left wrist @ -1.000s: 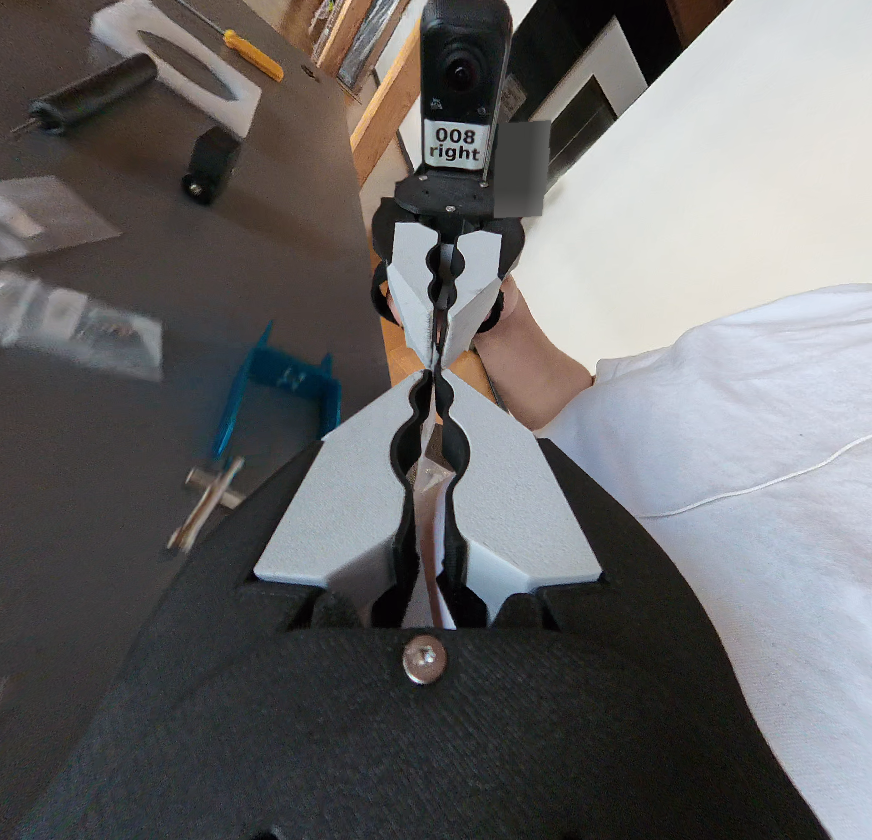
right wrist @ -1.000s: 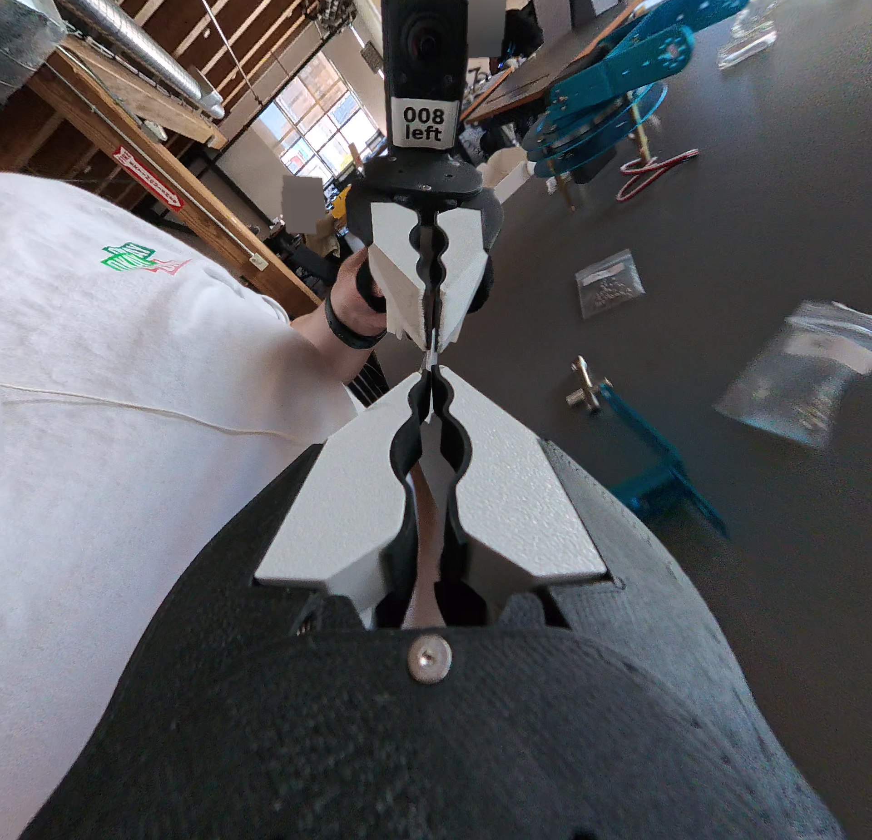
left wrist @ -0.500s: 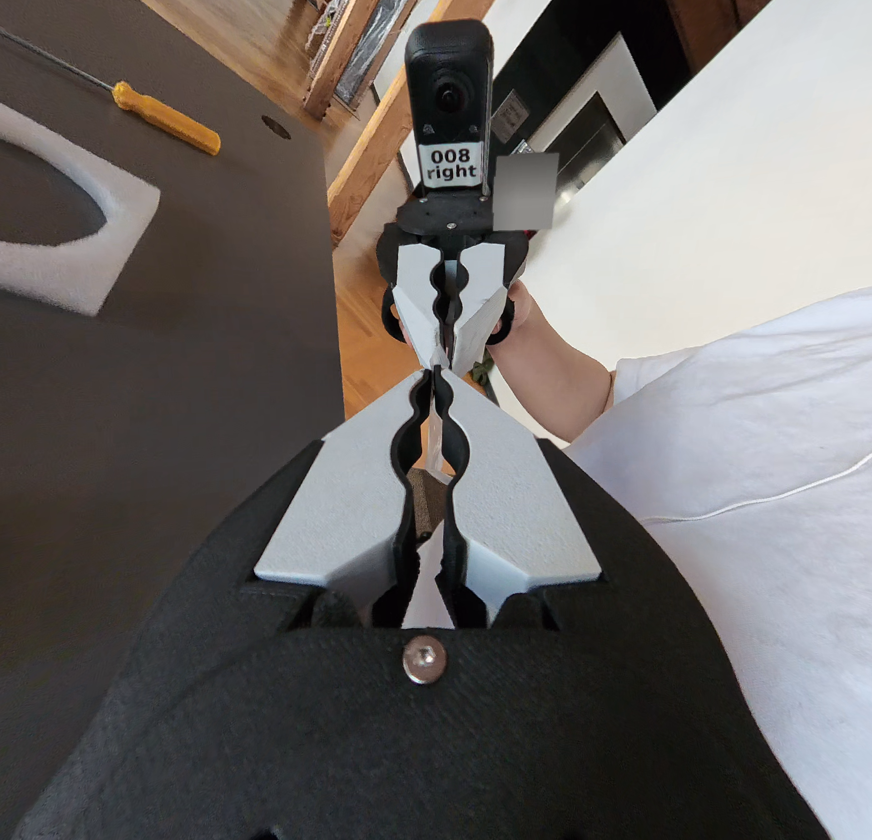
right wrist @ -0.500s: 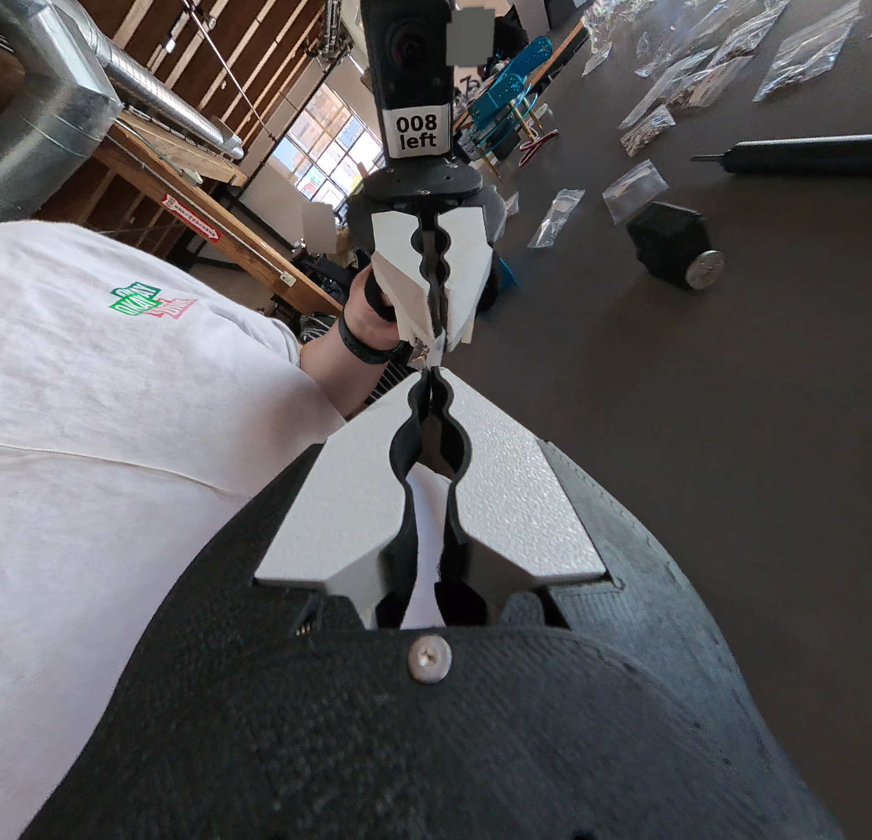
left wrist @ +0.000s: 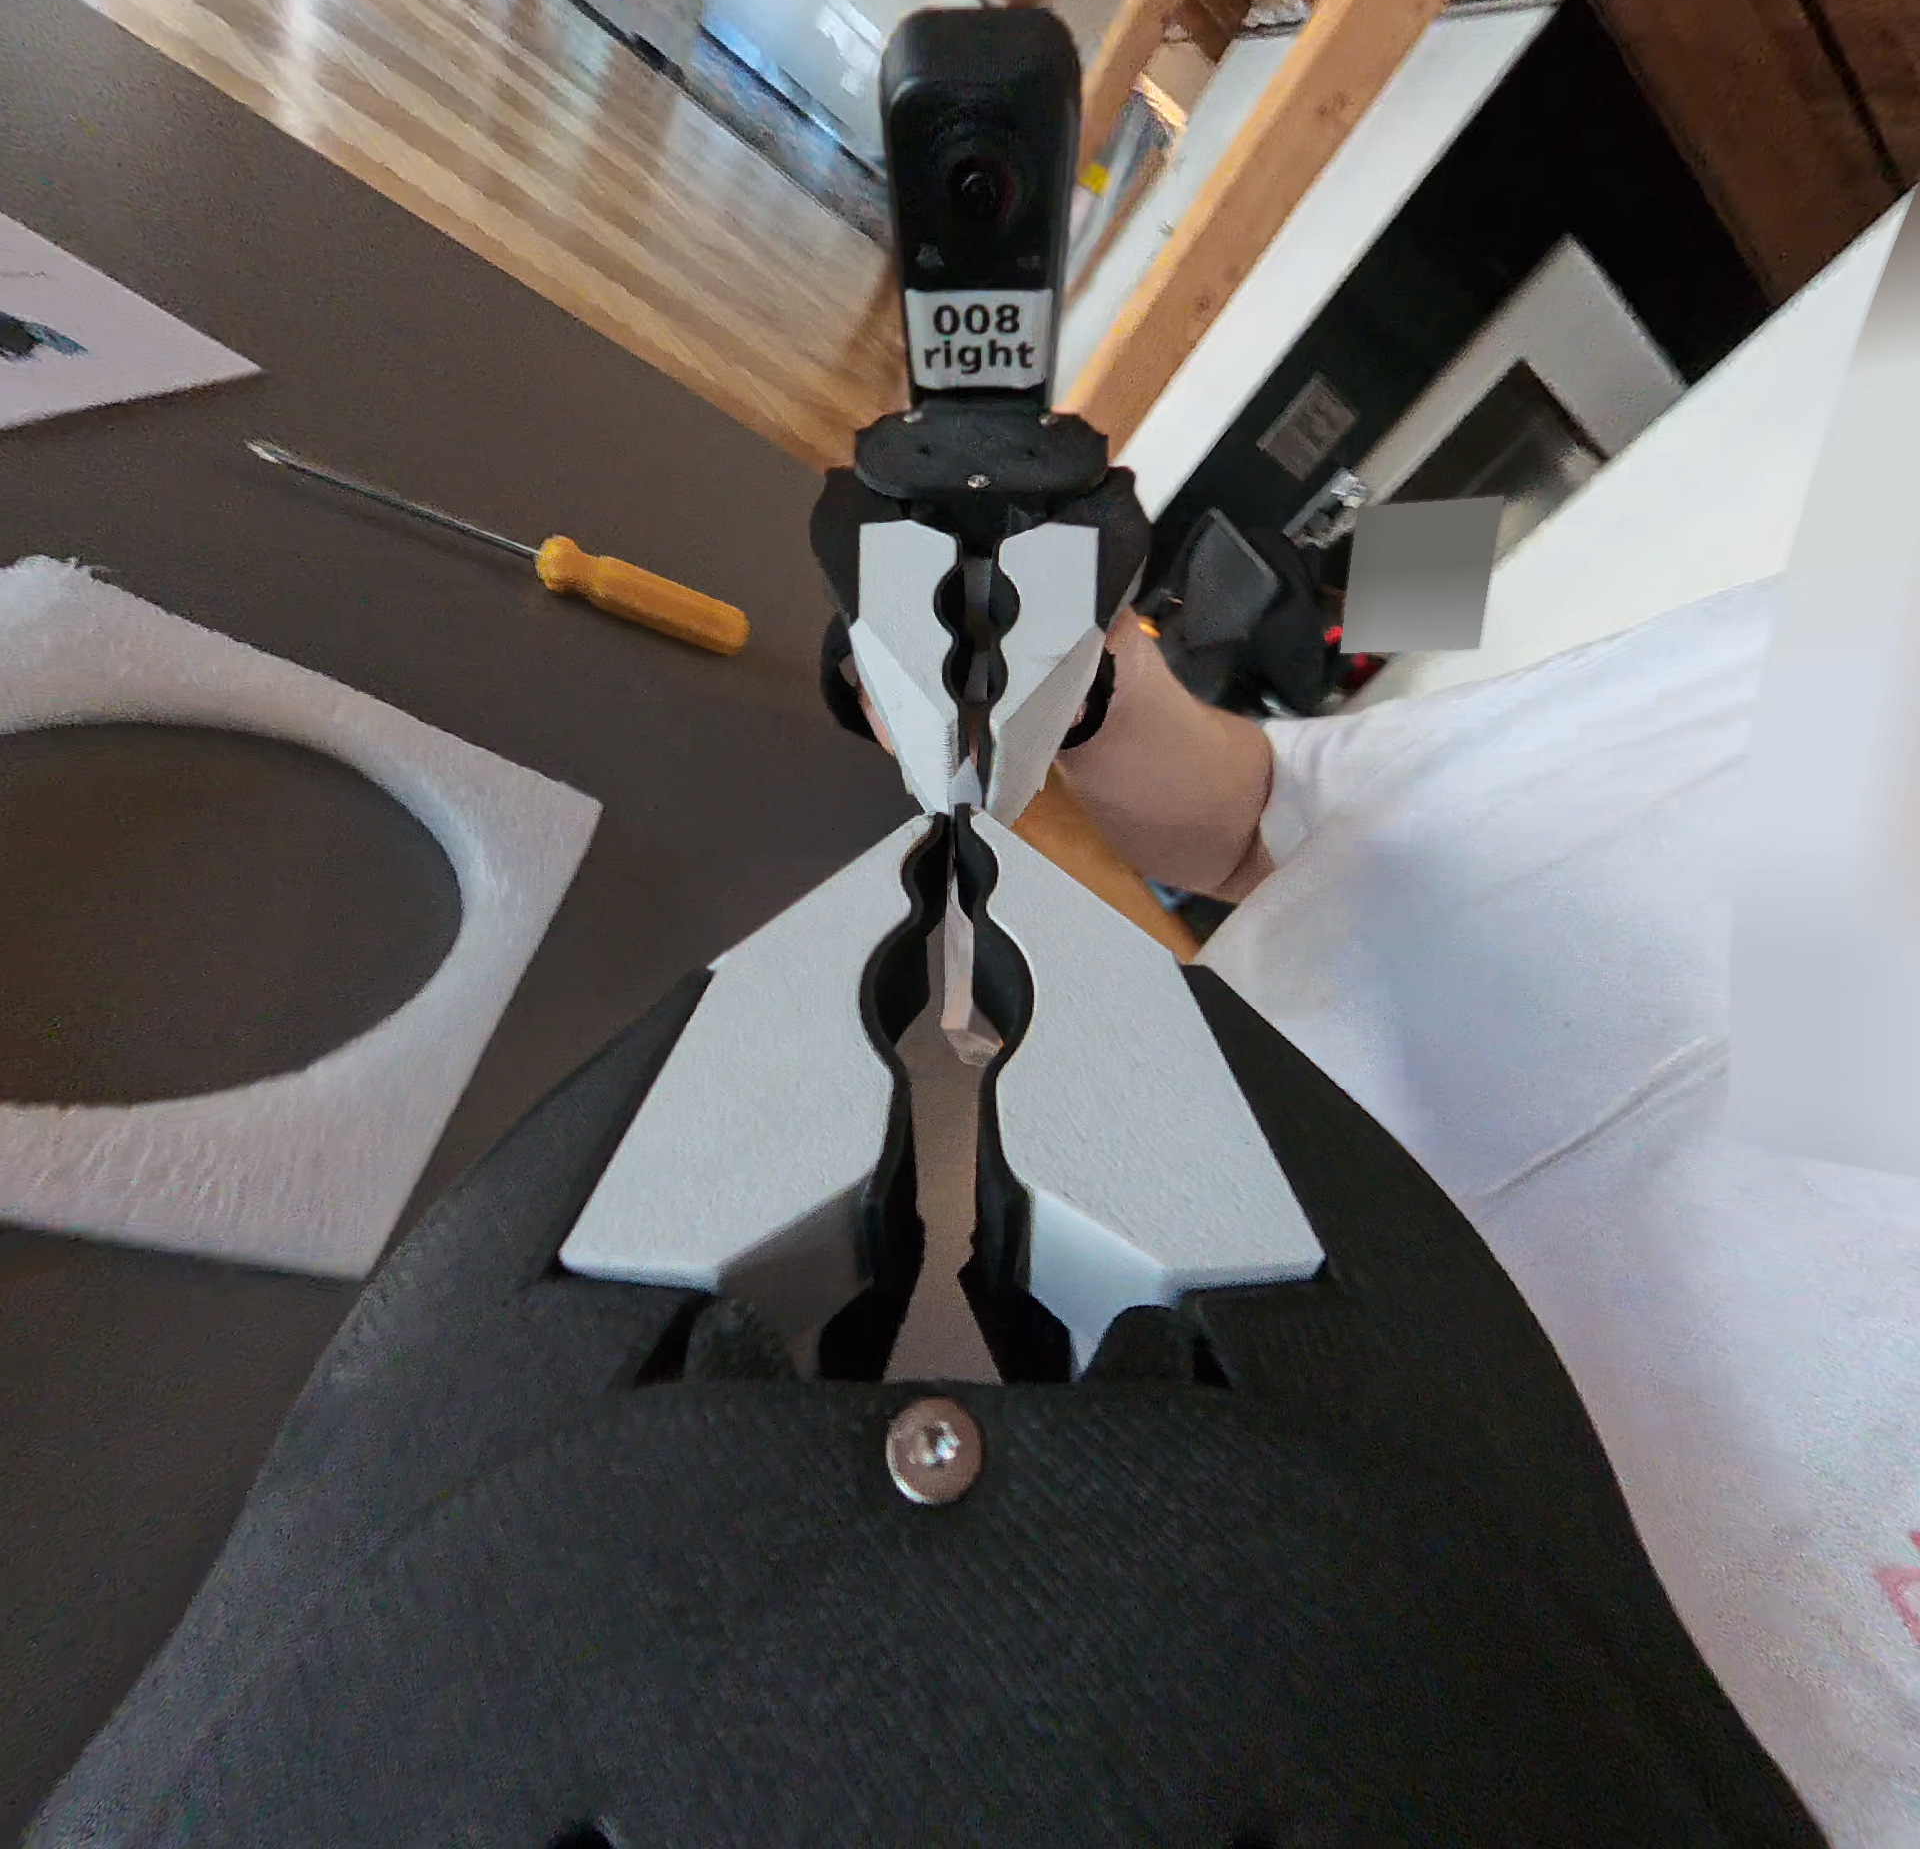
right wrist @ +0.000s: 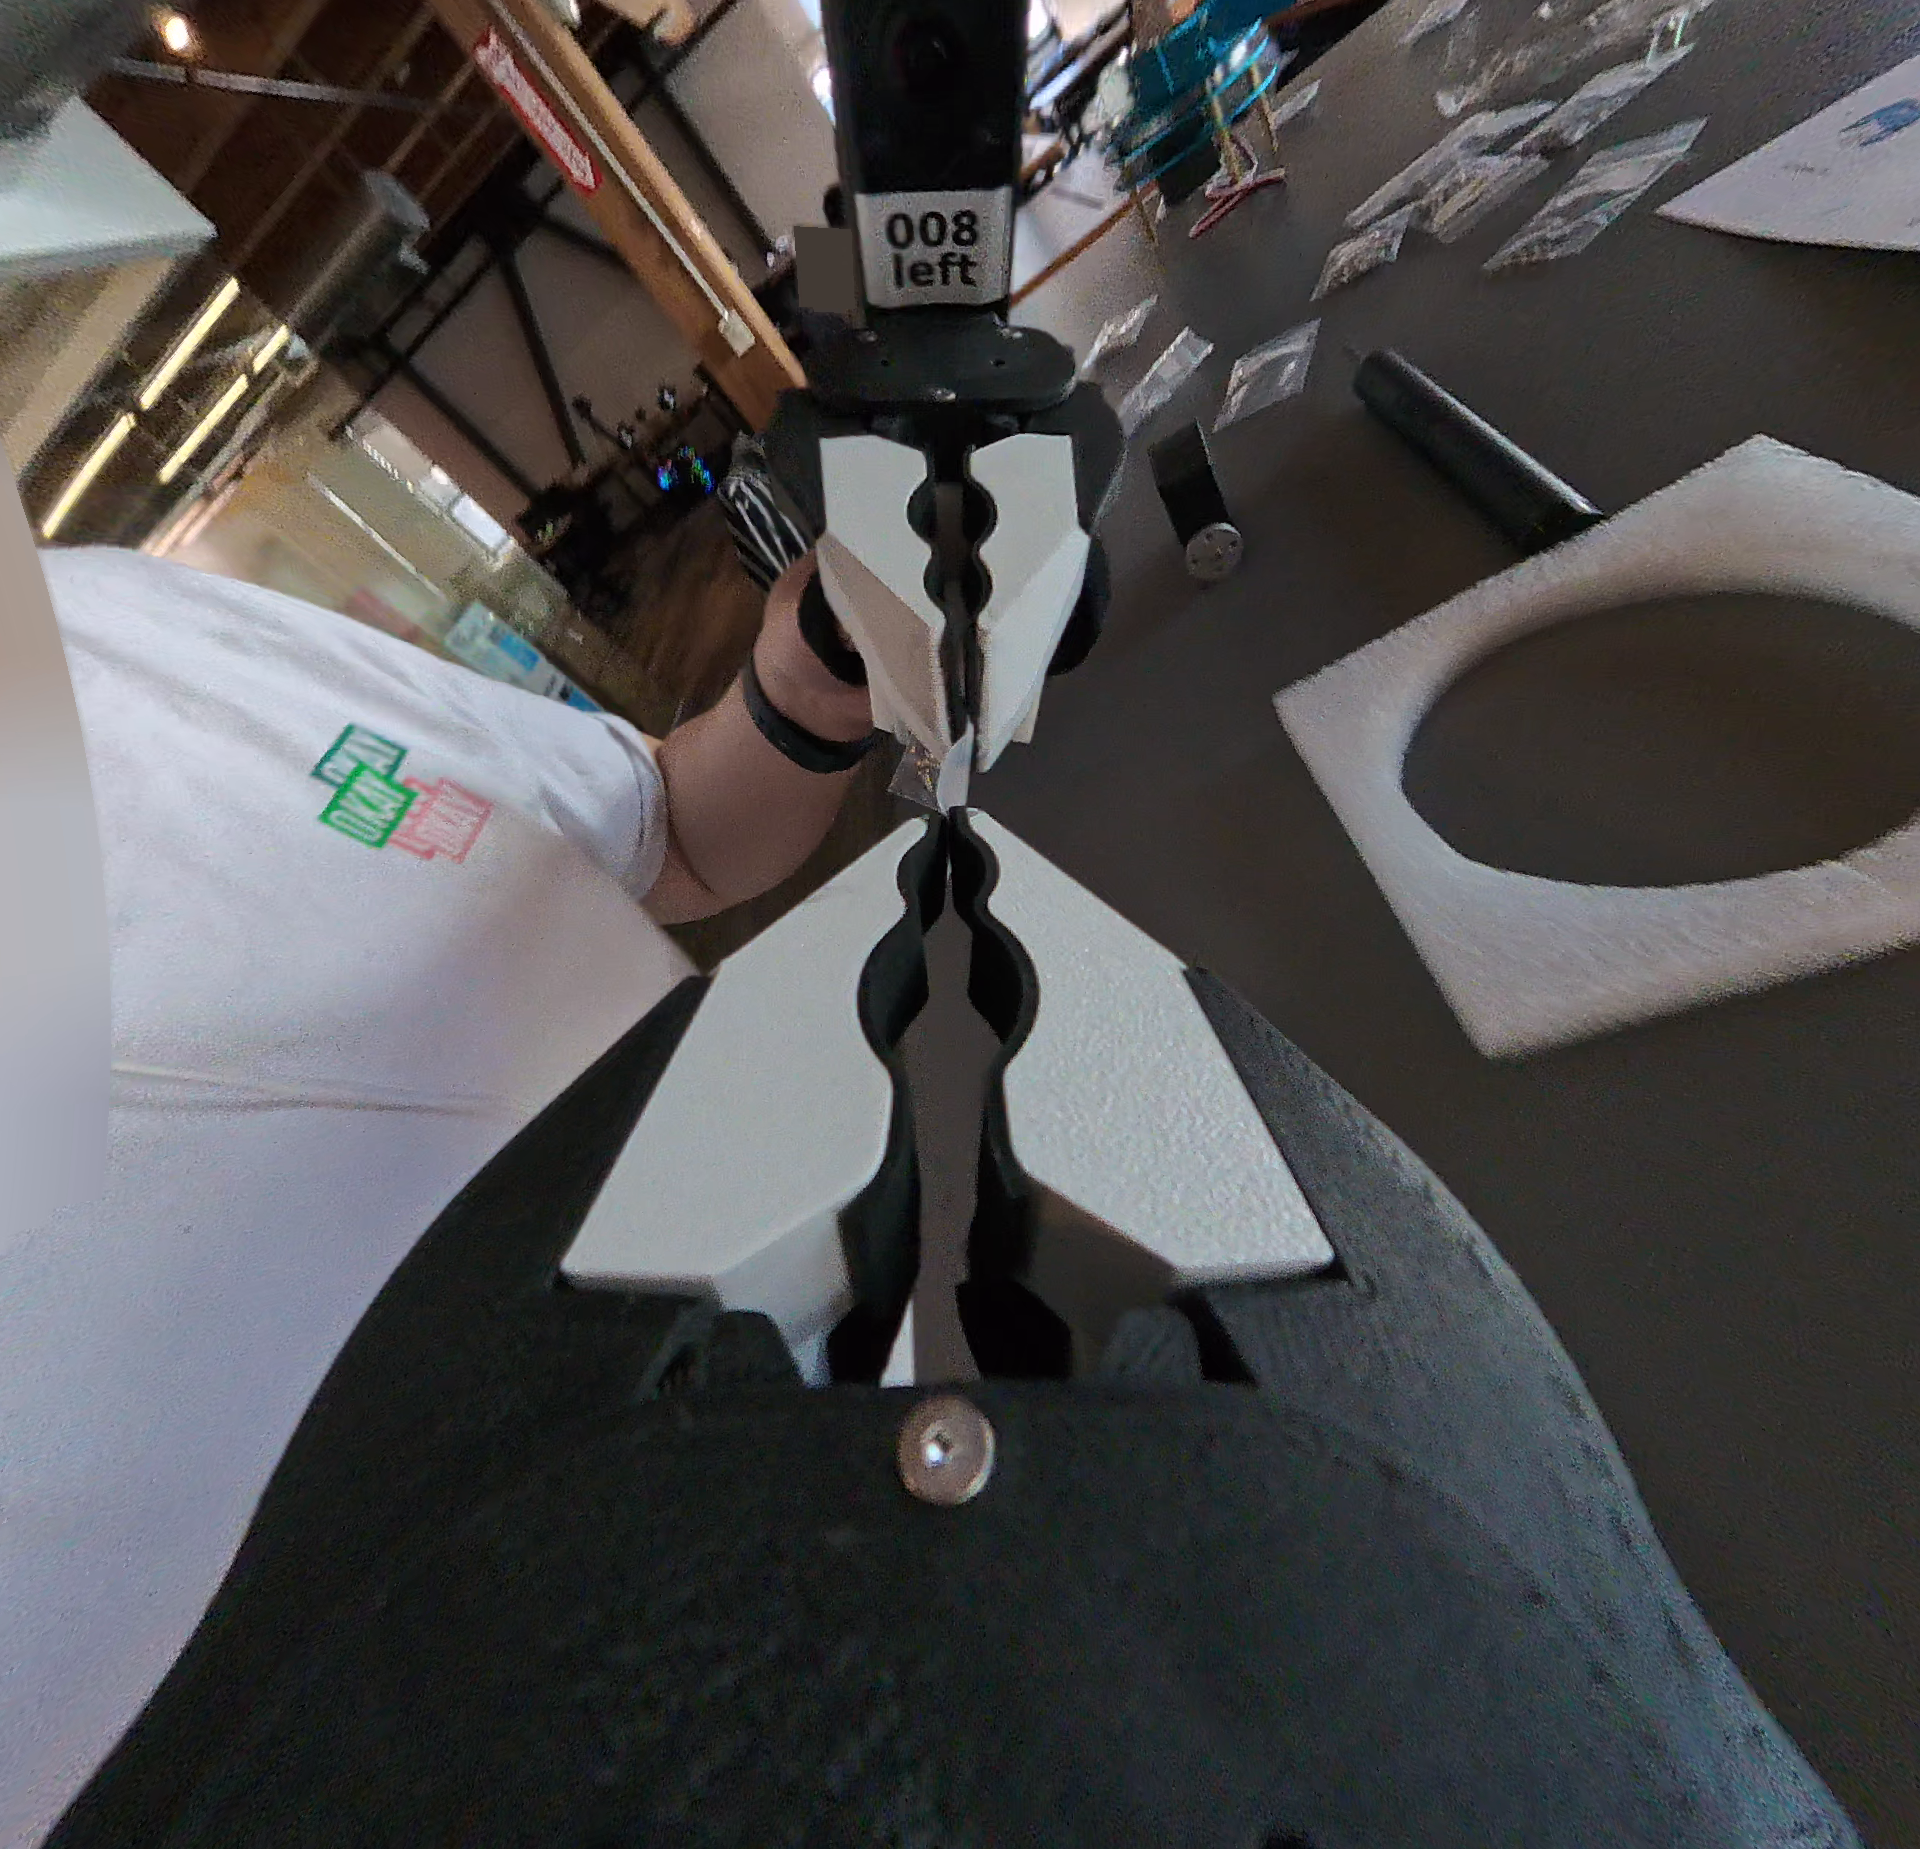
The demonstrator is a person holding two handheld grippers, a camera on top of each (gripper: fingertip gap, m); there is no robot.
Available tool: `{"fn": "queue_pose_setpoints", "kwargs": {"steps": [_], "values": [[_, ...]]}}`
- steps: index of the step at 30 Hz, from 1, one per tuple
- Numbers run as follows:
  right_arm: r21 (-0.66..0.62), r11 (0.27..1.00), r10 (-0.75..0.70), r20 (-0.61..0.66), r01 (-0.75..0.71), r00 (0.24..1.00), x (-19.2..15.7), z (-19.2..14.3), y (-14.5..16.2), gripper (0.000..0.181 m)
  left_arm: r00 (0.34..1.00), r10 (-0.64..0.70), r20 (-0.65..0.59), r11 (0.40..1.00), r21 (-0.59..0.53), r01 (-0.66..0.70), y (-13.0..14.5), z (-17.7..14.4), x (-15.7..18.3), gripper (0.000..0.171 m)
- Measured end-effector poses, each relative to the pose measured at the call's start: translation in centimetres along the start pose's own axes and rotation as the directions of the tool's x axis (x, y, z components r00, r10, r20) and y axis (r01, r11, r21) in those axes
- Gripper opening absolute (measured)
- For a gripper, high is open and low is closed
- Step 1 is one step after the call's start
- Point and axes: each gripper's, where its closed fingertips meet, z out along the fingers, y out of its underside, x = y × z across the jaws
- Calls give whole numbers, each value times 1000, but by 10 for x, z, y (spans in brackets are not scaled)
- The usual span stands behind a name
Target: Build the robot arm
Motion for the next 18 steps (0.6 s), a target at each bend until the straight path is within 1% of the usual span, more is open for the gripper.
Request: {"fn": "queue_pose_setpoints", "kwargs": {"steps": [3, 5, 7, 8, 10, 11, 12, 13, 14, 15, 16, 18], "values": [[-85, 996, -18, 56, 23, 998, 7, -23, 9, 0, 991, 29, 131, 999, 17, -31, -1, 28, -8, 0], [-98, 995, -5, 89, 13, 996, 10, -32, 5, 0, 979, 24, 202, 999, 42, -34, -7, 34, -10, 0], [-122, 993, 14, 140, 3, 990, 6, -35, 2, 0, 975, -4, 224, 999, 52, -8, -9, 32, -7, 0], [-138, 990, 7, 141, 12, 990, 8, -33, 1, 0, 971, -17, 238, 999, 49, 6, -9, 29, -7, 0], [-169, 984, -24, 188, 57, 982, 5, -26, 1, 0, 962, -14, 272, 998, 57, -2, -7, 23, -7, 0], [-180, 982, -29, 182, 63, 983, 7, -23, 3, 0, 952, -21, 306, 998, 67, 0, -6, 20, -11, 2], [-203, 979, 3, 149, 28, 989, 9, -21, 6, 0, 944, -28, 328, 997, 82, 2, -5, 19, -15, 4], [-199, 979, -23, 153, 54, 988, 5, -21, 8, 0, 946, -39, 323, 995, 96, 8, -5, 20, -17, 9], [-179, 979, -78, 106, 96, 991, 10, -22, 9, 0, 956, -59, 286, 993, 113, 28, -6, 24, -16, 9], [-167, 979, -112, 43, 117, 993, 20, -25, 10, 0, 968, -81, 236, 991, 120, 54, -8, 28, -14, 1], [-156, 982, -111, 11, 111, 994, 25, -28, 9, 0, 973, -104, 205, 990, 113, 82, -7, 33, -13, 0], [-144, 988, -55, 35, 60, 998, 27, -31, 8, 0, 971, -129, 200, 988, 111, 109, -7, 36, -18, 3]]}}
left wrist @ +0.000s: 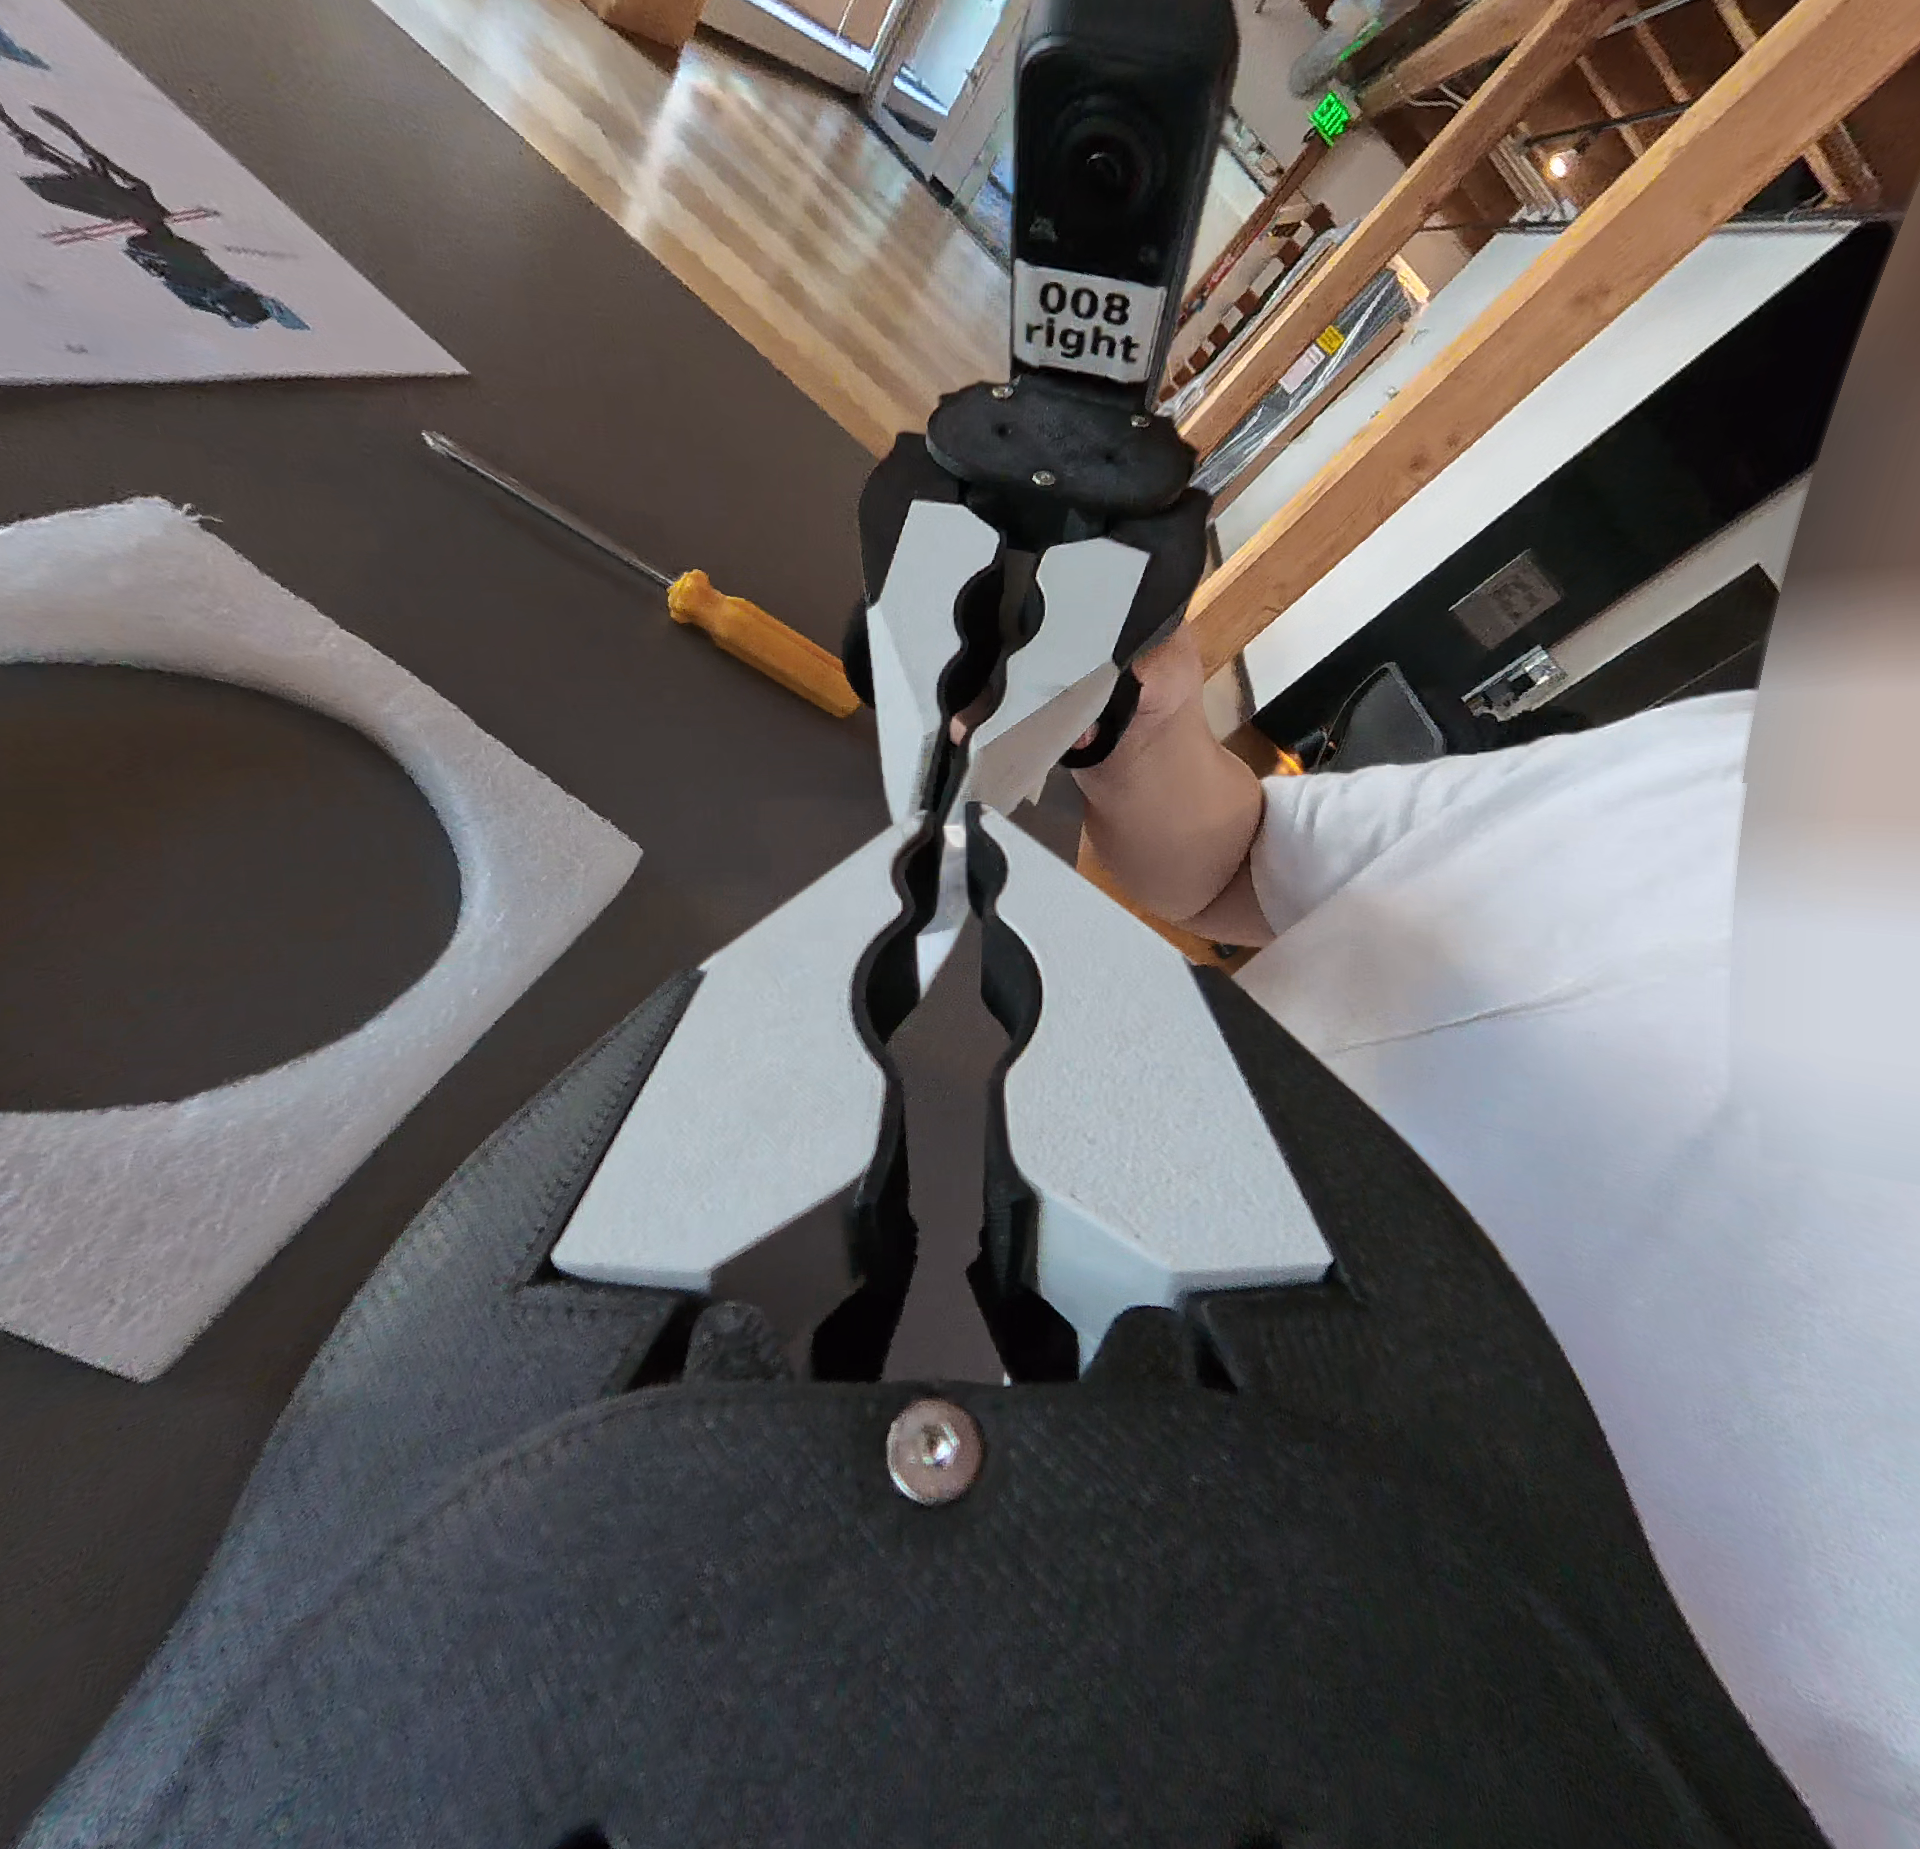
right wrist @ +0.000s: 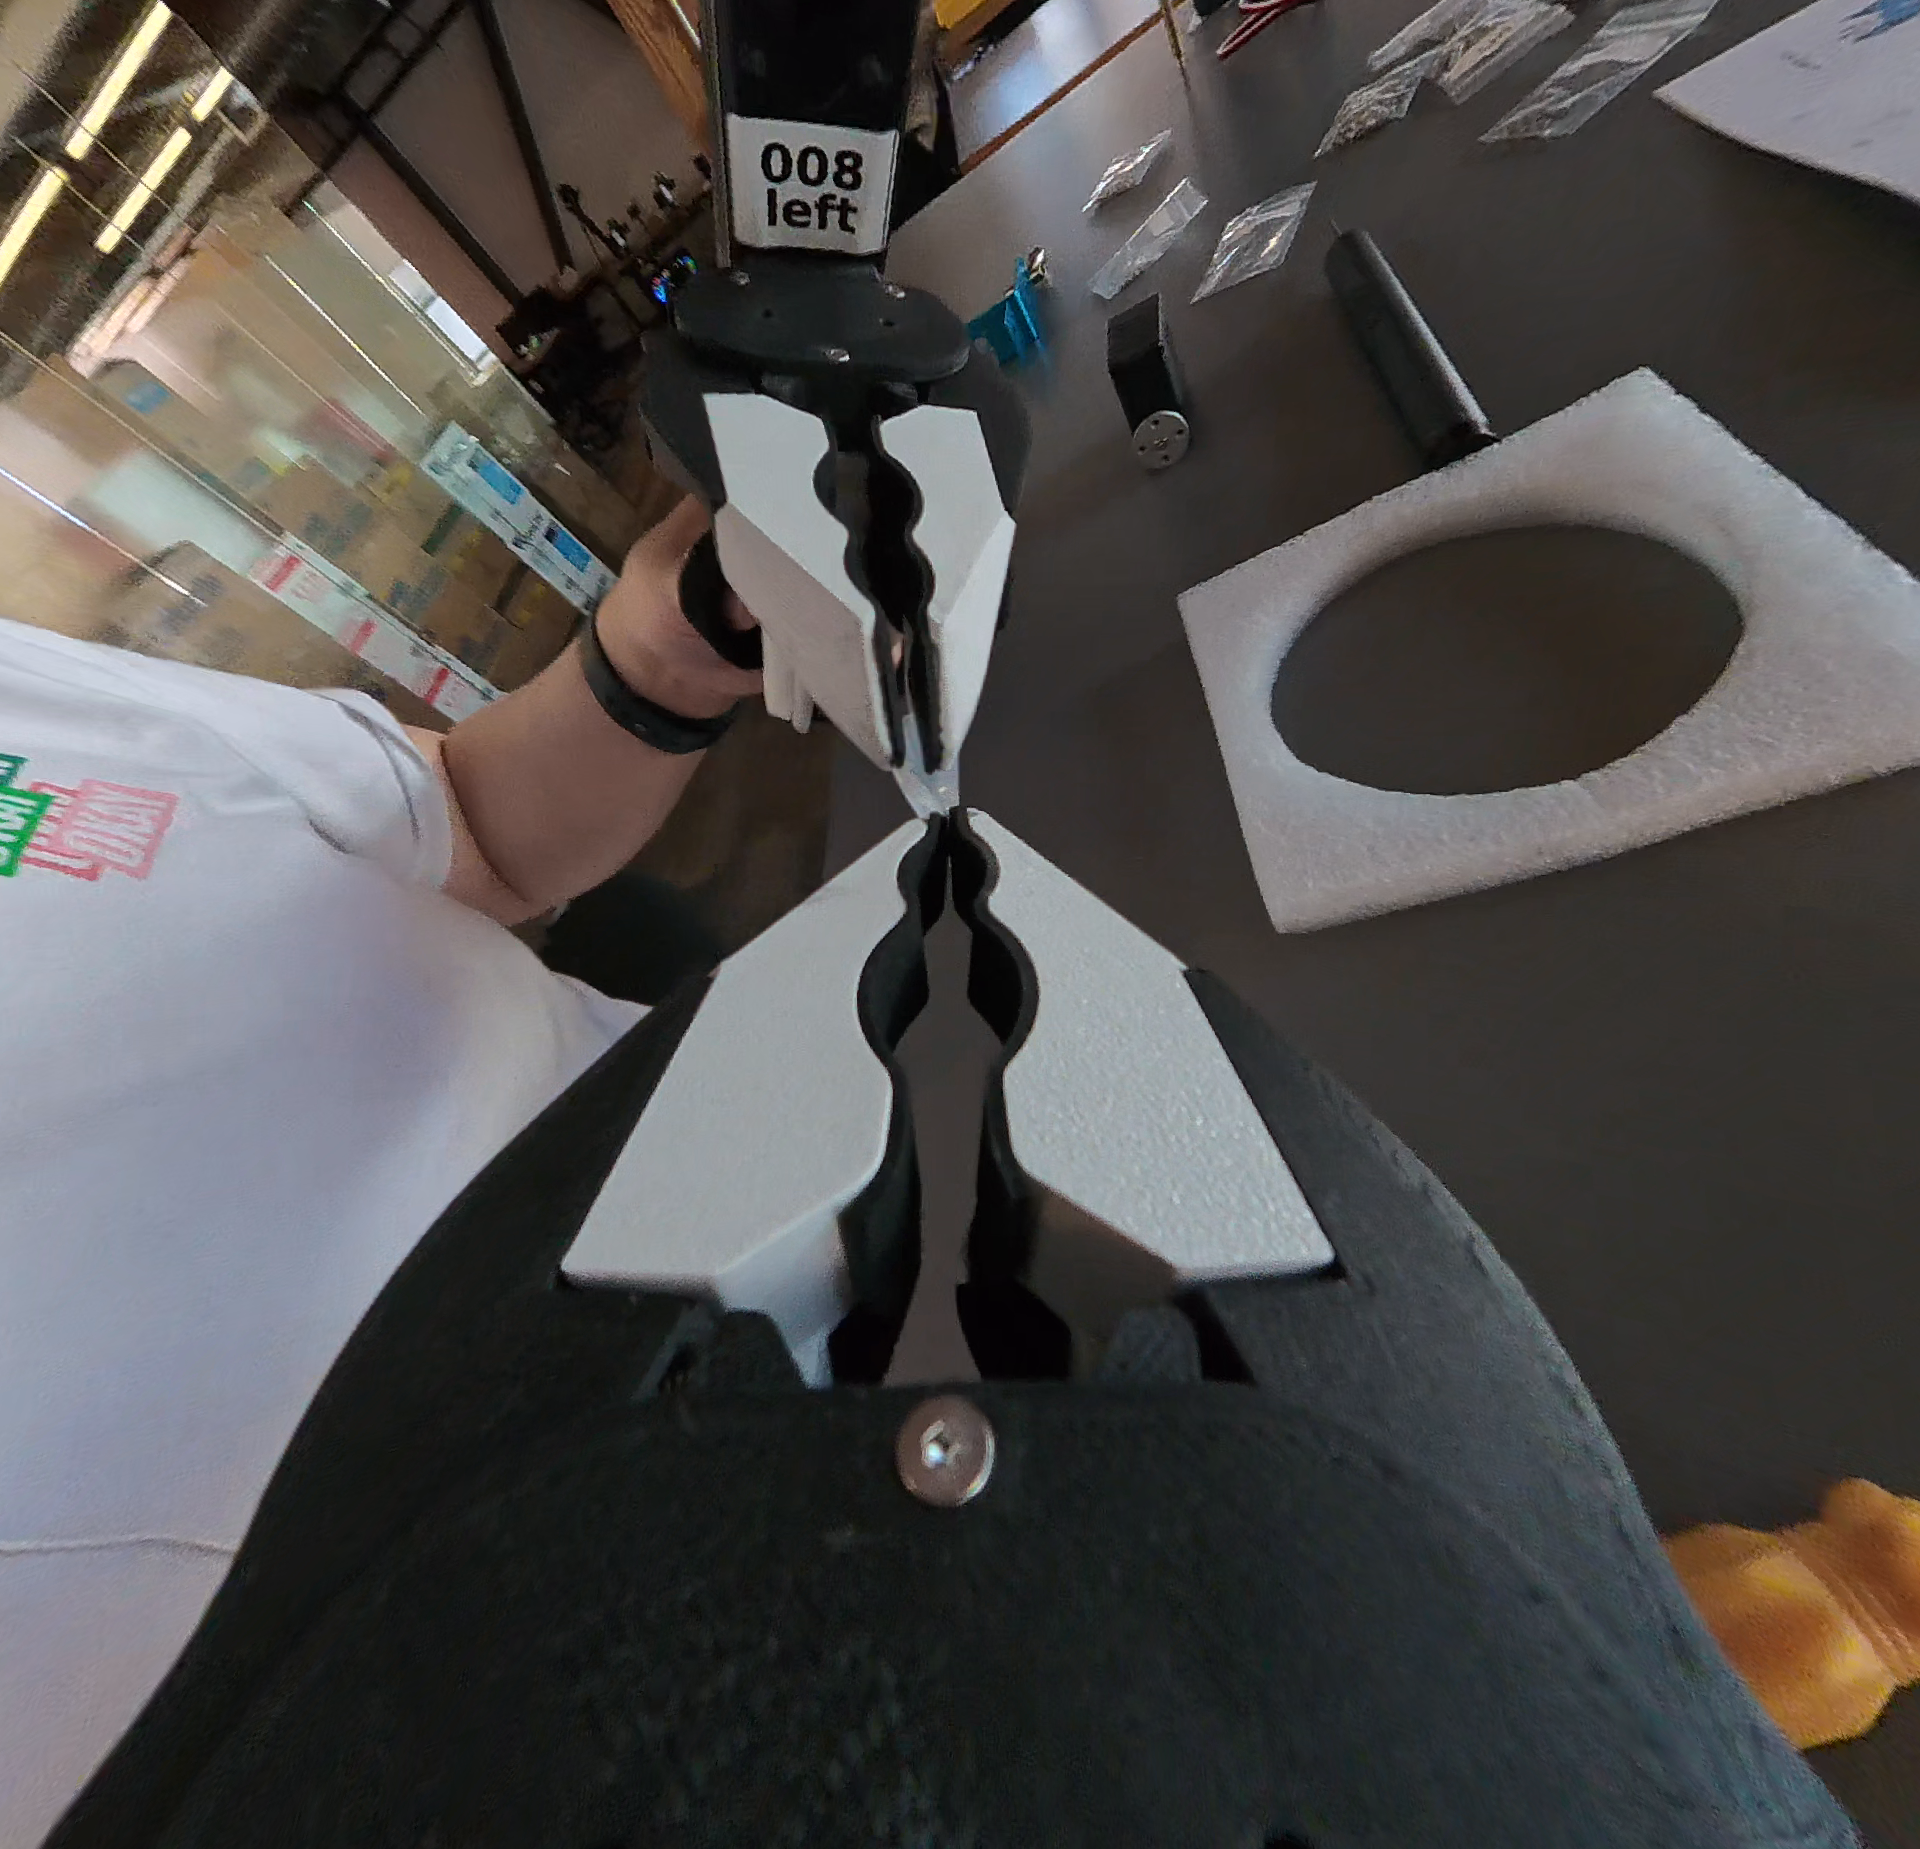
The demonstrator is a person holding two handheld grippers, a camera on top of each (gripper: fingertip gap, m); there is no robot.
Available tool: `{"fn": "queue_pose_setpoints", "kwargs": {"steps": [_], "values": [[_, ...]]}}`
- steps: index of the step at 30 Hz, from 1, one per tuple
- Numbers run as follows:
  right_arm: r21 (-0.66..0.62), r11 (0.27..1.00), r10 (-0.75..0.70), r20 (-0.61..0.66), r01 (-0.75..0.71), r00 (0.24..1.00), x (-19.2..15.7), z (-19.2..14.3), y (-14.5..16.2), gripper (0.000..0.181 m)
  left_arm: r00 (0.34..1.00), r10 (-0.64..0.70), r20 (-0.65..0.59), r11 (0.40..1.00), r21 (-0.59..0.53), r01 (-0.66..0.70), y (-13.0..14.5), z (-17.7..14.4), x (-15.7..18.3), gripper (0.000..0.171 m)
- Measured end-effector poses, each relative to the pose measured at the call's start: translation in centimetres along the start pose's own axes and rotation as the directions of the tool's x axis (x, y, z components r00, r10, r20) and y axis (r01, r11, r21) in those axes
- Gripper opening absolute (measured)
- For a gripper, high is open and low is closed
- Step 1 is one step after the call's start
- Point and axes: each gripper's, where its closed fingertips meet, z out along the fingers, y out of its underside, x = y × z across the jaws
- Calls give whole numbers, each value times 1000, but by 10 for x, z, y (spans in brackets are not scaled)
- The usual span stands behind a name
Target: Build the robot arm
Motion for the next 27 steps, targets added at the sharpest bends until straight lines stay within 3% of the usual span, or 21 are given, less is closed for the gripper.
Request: {"fn": "queue_pose_setpoints", "kwargs": {"steps": [4, 8, 15, 18, 23, 27], "values": [[-23, 1000, 5, 12, -5, 1000, 0, 6, 1, 0, 1000, 27, -11, 999, 22, -27, 5, -5, -2, 11], [-45, 999, -9, 45, 11, 999, -7, 22, -1, 0, 998, 67, -3, 998, -13, -67, 16, -17, -5, 0], [-51, 998, -27, 79, 31, 996, -4, 66, -17, 0, 995, 93, -30, 990, -101, -95, 18, -61, -20, 0], [-37, 999, 16, 45, -14, 999, 7, 93, -38, 0, 997, 67, -34, 991, -115, -71, 8, -91, -35, 0], [34, 994, 100, 28, -101, 995, 14, 126, -85, 7, 986, -39, -162, 986, -163, 12, -19, -144, -45, 0], [79, 984, 157, 46, -160, 987, 14, 135, -107, 8, 976, -59, -210, 971, -240, 7, -34, -159, -48, 0]]}}
